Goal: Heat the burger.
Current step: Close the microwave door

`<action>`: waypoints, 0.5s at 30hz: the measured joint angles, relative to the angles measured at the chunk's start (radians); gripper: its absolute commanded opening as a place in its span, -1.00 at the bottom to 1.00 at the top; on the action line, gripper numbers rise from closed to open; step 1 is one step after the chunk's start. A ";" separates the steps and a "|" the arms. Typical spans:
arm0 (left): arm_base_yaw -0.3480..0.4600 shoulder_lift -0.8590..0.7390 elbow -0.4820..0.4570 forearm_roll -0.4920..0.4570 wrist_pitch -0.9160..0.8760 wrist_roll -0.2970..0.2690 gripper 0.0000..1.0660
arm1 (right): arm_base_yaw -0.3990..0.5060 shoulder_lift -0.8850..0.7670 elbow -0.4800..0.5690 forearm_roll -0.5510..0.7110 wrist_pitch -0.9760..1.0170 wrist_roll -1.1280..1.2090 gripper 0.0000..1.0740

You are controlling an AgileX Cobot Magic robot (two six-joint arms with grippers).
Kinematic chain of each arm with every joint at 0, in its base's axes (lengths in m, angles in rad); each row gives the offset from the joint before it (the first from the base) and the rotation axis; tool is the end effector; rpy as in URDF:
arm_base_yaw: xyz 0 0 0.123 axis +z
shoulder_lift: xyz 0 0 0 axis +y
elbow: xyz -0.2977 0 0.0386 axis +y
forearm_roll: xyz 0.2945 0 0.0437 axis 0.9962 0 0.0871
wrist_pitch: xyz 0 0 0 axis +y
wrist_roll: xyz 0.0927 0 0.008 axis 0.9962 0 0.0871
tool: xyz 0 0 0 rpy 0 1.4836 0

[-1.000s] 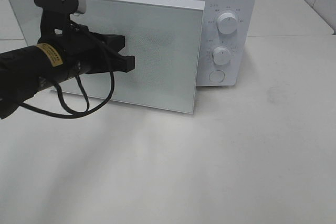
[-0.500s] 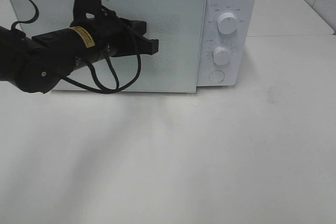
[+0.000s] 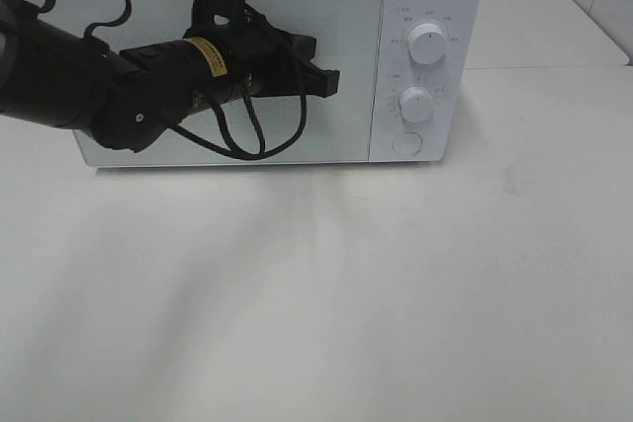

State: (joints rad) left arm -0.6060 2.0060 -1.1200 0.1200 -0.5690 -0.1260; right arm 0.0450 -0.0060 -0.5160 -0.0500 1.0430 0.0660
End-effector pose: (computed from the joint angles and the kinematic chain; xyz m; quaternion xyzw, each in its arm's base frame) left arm 0.3837 -0.2732 0.1547 0.2439 0.7455 -0.2163 0.5813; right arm 0.0200 -0.0031 0.3054 0.0099 0.8424 0.0049 0.5388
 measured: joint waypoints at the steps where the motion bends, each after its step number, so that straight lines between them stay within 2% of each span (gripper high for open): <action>1: -0.001 0.002 -0.003 0.004 -0.001 0.000 -1.00 | 0.000 0.000 0.000 0.000 0.000 0.000 0.40; 10: -0.001 -0.016 0.001 0.006 0.070 0.002 -1.00 | 0.000 0.000 0.000 0.000 0.000 0.000 0.40; 15: 0.017 -0.088 0.078 -0.028 0.096 -0.002 -1.00 | 0.000 0.000 0.000 0.000 0.000 0.000 0.40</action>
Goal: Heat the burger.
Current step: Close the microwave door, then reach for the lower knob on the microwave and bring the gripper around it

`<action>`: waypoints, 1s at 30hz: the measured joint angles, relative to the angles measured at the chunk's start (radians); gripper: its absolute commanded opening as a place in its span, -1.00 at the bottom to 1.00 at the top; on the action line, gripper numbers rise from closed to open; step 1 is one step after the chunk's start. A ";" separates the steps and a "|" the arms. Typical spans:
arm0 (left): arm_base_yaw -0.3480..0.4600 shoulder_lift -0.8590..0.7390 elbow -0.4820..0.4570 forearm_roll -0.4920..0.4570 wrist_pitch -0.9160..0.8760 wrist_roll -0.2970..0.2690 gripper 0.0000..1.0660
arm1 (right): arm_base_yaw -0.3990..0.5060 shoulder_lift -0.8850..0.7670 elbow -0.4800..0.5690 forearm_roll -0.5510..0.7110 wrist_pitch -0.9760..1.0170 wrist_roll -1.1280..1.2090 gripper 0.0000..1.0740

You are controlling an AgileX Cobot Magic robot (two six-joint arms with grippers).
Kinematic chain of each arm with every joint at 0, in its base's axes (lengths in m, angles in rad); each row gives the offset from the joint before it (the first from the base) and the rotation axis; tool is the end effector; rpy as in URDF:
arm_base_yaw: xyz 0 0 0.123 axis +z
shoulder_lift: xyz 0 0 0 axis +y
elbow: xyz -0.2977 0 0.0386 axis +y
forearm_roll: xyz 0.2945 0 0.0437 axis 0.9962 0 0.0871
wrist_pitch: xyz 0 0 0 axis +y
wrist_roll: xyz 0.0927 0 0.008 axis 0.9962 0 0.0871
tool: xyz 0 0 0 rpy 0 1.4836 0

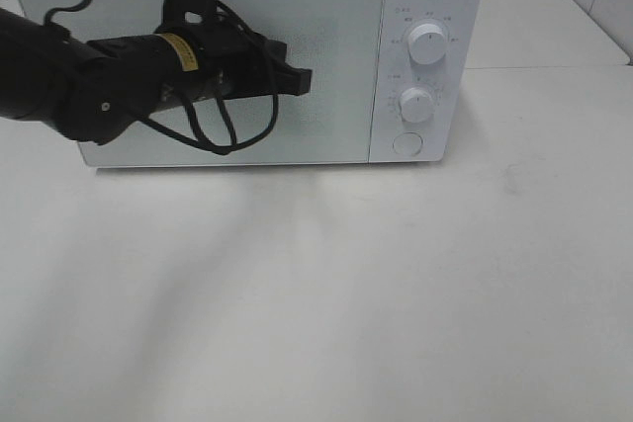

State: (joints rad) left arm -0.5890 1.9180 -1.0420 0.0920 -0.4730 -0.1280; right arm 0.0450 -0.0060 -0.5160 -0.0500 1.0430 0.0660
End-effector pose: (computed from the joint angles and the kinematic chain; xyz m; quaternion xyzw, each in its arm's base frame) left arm 0.3703 -0.2521 0.1624 0.2290 0.7769 -0.1992 0.5517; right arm 0.0200 -0.0031 0.3054 0.0099 0.8424 0.0049 0.5388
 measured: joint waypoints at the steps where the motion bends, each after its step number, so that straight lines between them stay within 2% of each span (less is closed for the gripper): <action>1: 0.003 -0.040 0.048 -0.003 0.000 -0.002 -1.00 | 0.000 0.000 0.000 0.000 0.000 0.000 0.40; 3: -0.001 -0.056 0.074 -0.003 0.001 -0.003 -1.00 | 0.000 0.000 0.000 0.000 0.000 0.000 0.40; 4: -0.013 -0.092 0.120 -0.002 0.008 -0.003 -0.87 | 0.000 0.000 0.000 0.000 0.000 0.000 0.40; 5: -0.013 -0.092 0.120 -0.002 0.008 -0.003 -0.87 | 0.000 0.000 0.000 0.000 0.000 0.000 0.40; 6: -0.028 -0.123 0.166 0.003 0.025 -0.003 -0.53 | 0.000 0.000 0.000 0.000 0.000 0.000 0.40; 7: -0.028 -0.123 0.166 0.003 0.025 -0.003 -0.53 | 0.000 0.000 0.000 0.000 0.000 0.000 0.40; 8: -0.041 -0.148 0.200 0.011 0.056 -0.003 -0.23 | 0.000 0.000 0.000 0.000 0.000 0.000 0.40; 9: -0.046 -0.160 0.216 0.015 0.076 -0.003 0.43 | 0.000 0.000 0.000 0.000 0.000 0.000 0.40; 10: -0.046 -0.160 0.216 0.015 0.076 -0.003 0.43 | 0.000 0.000 0.000 0.000 0.000 0.000 0.40; 11: -0.055 -0.185 0.235 0.022 0.145 -0.003 0.90 | 0.000 0.000 0.000 0.000 0.000 0.000 0.40; 13: -0.057 -0.195 0.238 0.024 0.192 -0.003 0.88 | 0.000 0.000 0.000 0.000 0.000 0.000 0.40; 15: -0.060 -0.243 0.242 0.024 0.395 -0.003 0.87 | 0.000 0.000 0.000 0.000 0.000 0.000 0.40; 18: -0.060 -0.252 0.242 0.024 0.436 -0.004 0.87 | 0.000 0.000 0.000 0.000 0.000 0.000 0.40; 19: -0.060 -0.270 0.242 0.024 0.531 -0.004 0.87 | 0.000 0.000 0.000 0.000 0.000 0.000 0.40; 21: -0.060 -0.281 0.242 0.024 0.577 -0.004 0.87 | 0.000 0.000 0.000 0.000 0.000 0.000 0.40; 23: -0.060 -0.335 0.242 0.024 0.748 -0.004 0.87 | 0.000 0.000 0.000 0.000 0.000 0.000 0.40; 24: -0.060 -0.335 0.242 0.024 0.748 -0.004 0.87 | 0.000 0.000 0.000 0.000 0.000 0.000 0.40; 26: -0.060 -0.384 0.242 0.020 0.891 -0.004 0.87 | 0.000 0.000 0.000 0.000 0.000 0.000 0.40; 29: -0.060 -0.402 0.242 0.016 0.940 -0.004 0.87 | 0.000 0.000 0.000 0.000 0.000 0.000 0.40; 30: -0.053 -0.435 0.242 0.001 1.023 -0.004 0.87 | 0.000 0.000 0.000 0.000 0.000 0.000 0.40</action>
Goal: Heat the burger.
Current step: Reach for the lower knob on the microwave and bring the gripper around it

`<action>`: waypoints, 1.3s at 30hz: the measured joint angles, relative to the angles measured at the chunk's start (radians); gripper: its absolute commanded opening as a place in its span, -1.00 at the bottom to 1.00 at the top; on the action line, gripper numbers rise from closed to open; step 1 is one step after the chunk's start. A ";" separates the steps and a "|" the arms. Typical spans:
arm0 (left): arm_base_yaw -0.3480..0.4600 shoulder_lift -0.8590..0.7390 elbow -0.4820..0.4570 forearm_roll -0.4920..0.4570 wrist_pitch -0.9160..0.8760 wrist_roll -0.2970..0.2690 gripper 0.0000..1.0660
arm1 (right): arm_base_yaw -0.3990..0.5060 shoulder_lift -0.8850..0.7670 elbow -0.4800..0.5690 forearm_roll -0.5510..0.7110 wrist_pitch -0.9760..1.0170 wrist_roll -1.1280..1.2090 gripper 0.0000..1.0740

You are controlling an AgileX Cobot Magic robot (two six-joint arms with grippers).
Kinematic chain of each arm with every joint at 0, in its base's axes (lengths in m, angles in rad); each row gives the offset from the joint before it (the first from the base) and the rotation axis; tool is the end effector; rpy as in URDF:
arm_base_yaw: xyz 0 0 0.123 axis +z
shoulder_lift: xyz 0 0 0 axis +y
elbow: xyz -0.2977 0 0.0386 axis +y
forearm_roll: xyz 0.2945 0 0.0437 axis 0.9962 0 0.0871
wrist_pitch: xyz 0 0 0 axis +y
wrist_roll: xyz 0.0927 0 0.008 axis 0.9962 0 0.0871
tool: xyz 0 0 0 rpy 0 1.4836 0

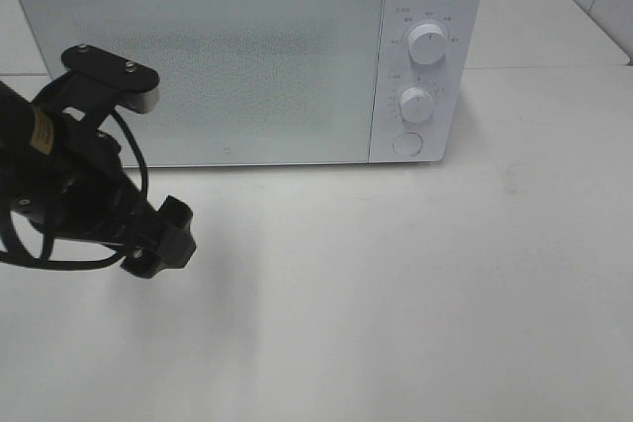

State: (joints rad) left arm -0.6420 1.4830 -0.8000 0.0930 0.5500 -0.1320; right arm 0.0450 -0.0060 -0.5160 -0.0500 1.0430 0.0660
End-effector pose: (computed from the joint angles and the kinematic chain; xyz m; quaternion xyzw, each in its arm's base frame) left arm 0.2484 -0.1801 0.1863 0.2788 0.9364 -0.0498 0.2072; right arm 0.0200 -0.0031 0.3054 0.0099 0.8424 0.0049 0.5388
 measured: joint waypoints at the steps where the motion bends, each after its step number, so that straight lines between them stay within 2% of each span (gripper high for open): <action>1: 0.007 -0.013 0.000 -0.009 0.038 0.000 0.87 | 0.000 0.000 0.000 0.000 0.000 0.000 0.40; 2: 0.032 -0.036 0.000 -0.029 0.099 0.000 0.87 | 0.000 0.000 0.000 0.000 0.000 0.000 0.40; 5: 0.047 -0.045 0.000 -0.038 0.125 0.000 0.87 | 0.000 0.000 0.000 0.000 0.000 0.000 0.40; 7: 0.138 -0.089 0.000 -0.083 0.236 0.001 0.87 | 0.000 0.000 0.000 0.000 0.000 0.000 0.40; 9: 0.158 -0.101 0.000 -0.093 0.256 0.001 0.87 | 0.000 0.000 0.000 0.000 0.000 0.000 0.40; 10: 0.209 -0.127 0.000 -0.101 0.302 0.001 0.87 | 0.000 0.000 0.000 0.000 0.000 0.000 0.40; 11: 0.209 -0.127 0.000 -0.101 0.302 0.001 0.87 | 0.000 0.000 0.000 0.000 0.000 0.000 0.40; 12: 0.256 -0.153 0.000 -0.104 0.343 0.001 0.87 | 0.000 0.000 0.000 0.000 0.000 0.000 0.40; 14: 0.283 -0.165 0.000 -0.105 0.367 0.001 0.87 | 0.000 0.000 0.000 0.000 0.000 0.000 0.40; 15: 0.331 -0.194 0.000 -0.107 0.413 0.001 0.87 | 0.000 0.000 0.000 0.000 0.000 0.000 0.40; 16: 0.331 -0.194 0.000 -0.107 0.413 0.001 0.87 | 0.000 0.000 0.000 0.000 0.000 0.000 0.40; 18: 0.399 -0.239 0.001 -0.107 0.482 0.001 0.87 | 0.000 0.000 0.000 0.000 0.000 0.000 0.40; 20: 0.420 -0.257 0.001 -0.107 0.505 0.001 0.87 | 0.000 0.000 0.000 0.000 0.000 0.000 0.40; 21: 0.455 -0.293 0.007 -0.107 0.538 0.001 0.87 | 0.000 0.000 0.000 0.000 0.000 0.000 0.40; 26: 0.497 -0.384 0.059 -0.107 0.569 0.001 0.87 | 0.000 0.000 0.000 0.000 0.000 0.000 0.40; 27: 0.509 -0.438 0.097 -0.107 0.584 0.001 0.87 | 0.000 0.000 0.000 0.000 0.000 0.000 0.40; 39: 0.513 -0.711 0.225 -0.099 0.540 0.001 0.87 | 0.000 0.000 0.000 0.000 0.000 0.000 0.40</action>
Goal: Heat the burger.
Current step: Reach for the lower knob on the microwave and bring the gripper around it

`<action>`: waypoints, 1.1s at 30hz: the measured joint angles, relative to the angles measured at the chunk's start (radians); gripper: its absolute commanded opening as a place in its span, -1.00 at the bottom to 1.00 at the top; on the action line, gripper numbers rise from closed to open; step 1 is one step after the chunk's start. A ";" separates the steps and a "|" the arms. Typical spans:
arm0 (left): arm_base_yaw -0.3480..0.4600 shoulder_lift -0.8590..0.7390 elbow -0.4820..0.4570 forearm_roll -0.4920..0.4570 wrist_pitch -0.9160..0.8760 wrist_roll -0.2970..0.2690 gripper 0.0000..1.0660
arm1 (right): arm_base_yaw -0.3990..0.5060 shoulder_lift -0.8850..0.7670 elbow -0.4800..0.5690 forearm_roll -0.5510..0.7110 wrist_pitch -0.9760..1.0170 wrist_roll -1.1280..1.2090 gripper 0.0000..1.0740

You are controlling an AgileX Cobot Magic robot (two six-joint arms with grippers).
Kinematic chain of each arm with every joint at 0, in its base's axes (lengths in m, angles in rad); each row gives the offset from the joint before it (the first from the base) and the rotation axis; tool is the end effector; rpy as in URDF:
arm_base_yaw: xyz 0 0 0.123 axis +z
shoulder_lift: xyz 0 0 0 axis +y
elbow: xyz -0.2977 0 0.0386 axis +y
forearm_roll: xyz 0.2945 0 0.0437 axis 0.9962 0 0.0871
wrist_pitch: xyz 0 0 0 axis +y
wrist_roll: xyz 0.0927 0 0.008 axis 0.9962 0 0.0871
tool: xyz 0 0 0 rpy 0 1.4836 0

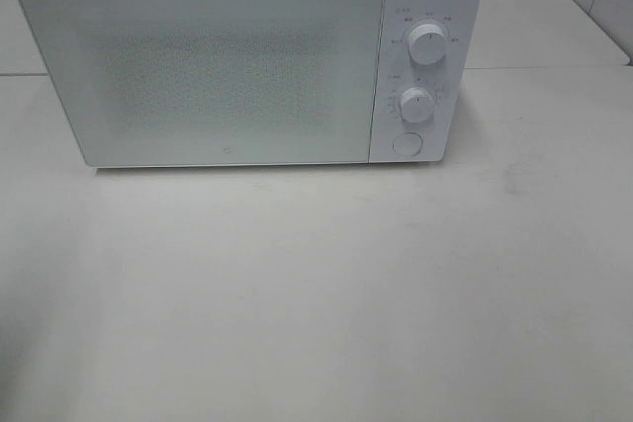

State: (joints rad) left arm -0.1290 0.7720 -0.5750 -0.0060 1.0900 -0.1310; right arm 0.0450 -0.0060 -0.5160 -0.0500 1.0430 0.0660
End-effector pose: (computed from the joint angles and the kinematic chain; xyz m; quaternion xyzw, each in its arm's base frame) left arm 0.1433 -0.0191 0.2568 -0.0019 0.9828 -0.0268 0.1825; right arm 0.0200 -0.0031 0.3054 0.0099 0.8424 0.0049 0.5388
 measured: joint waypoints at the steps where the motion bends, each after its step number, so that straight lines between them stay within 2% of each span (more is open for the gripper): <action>1: 0.000 -0.048 0.025 0.000 -0.012 0.000 0.87 | 0.000 0.000 0.000 0.000 0.000 0.000 0.40; 5: 0.000 -0.123 0.067 0.000 -0.030 0.001 0.87 | 0.000 0.000 0.000 0.000 0.000 0.000 0.40; 16: 0.000 -0.250 0.072 -0.019 -0.045 0.002 0.87 | 0.000 0.000 0.000 0.000 0.000 0.000 0.40; 19: 0.012 -0.309 0.072 -0.026 -0.051 0.001 0.86 | 0.000 0.000 0.000 0.000 0.000 0.000 0.40; 21: 0.075 -0.401 0.072 -0.026 -0.053 0.001 0.86 | 0.000 0.000 0.000 0.000 0.000 0.000 0.40; 23: 0.087 -0.425 0.072 -0.026 -0.053 0.001 0.86 | 0.000 0.000 0.000 0.000 0.000 0.000 0.40; 30: 0.097 -0.555 0.072 -0.025 -0.053 0.002 0.86 | 0.000 0.000 0.000 0.000 0.000 0.000 0.40; 32: 0.097 -0.657 0.074 -0.025 -0.053 0.002 0.86 | 0.000 0.000 0.000 0.000 0.000 0.000 0.40; 33: 0.097 -0.657 0.074 -0.025 -0.053 0.002 0.86 | 0.000 0.000 0.000 0.000 0.000 0.000 0.40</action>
State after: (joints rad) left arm -0.0320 0.1150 -0.5010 -0.0310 1.0370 -0.1290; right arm 0.0450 -0.0060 -0.5160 -0.0500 1.0430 0.0660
